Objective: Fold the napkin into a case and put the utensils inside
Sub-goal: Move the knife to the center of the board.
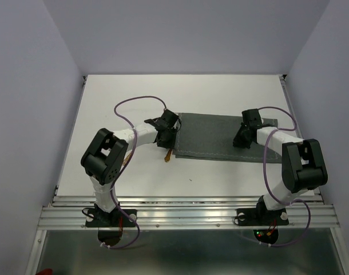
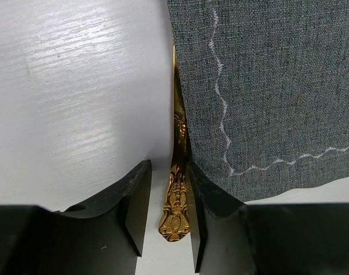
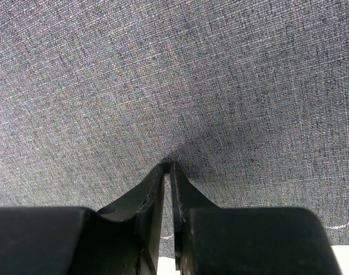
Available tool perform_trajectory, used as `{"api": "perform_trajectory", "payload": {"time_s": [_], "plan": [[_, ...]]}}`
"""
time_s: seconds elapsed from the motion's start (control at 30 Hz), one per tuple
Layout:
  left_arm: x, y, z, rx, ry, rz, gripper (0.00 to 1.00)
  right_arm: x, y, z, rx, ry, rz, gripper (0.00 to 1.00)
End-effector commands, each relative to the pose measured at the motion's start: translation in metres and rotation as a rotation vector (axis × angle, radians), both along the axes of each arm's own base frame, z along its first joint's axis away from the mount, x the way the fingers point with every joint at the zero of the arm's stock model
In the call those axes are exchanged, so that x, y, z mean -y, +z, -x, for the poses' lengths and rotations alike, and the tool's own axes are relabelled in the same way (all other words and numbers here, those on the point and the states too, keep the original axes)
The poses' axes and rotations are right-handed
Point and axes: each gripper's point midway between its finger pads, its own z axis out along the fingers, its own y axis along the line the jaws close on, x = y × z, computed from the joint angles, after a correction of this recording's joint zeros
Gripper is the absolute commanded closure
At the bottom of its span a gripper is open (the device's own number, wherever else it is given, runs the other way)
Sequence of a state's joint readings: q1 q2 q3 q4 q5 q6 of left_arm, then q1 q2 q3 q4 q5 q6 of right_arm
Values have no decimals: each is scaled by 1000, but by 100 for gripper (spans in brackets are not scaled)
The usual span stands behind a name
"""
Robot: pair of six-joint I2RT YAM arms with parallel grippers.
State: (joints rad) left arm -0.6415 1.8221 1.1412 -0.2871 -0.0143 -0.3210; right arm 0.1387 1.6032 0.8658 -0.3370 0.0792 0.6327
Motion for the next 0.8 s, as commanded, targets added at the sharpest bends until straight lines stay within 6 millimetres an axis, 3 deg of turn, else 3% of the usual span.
{"api": "perform_trajectory", "payload": {"time_s": [0.0, 0.17, 0.33, 0.77], "plan": [[-11, -14, 2, -20, 27, -76, 61, 15, -10, 17, -51, -22, 60, 84], [-23, -18, 2, -17, 65, -124, 79, 14, -9, 16, -48, -18, 55, 84], [-28, -18, 1, -51, 89, -70, 80, 14, -9, 17, -48, -12, 56, 84], [-102, -26, -19, -88, 263, -219, 80, 15, -6, 14, -43, -13, 64, 84]]}}
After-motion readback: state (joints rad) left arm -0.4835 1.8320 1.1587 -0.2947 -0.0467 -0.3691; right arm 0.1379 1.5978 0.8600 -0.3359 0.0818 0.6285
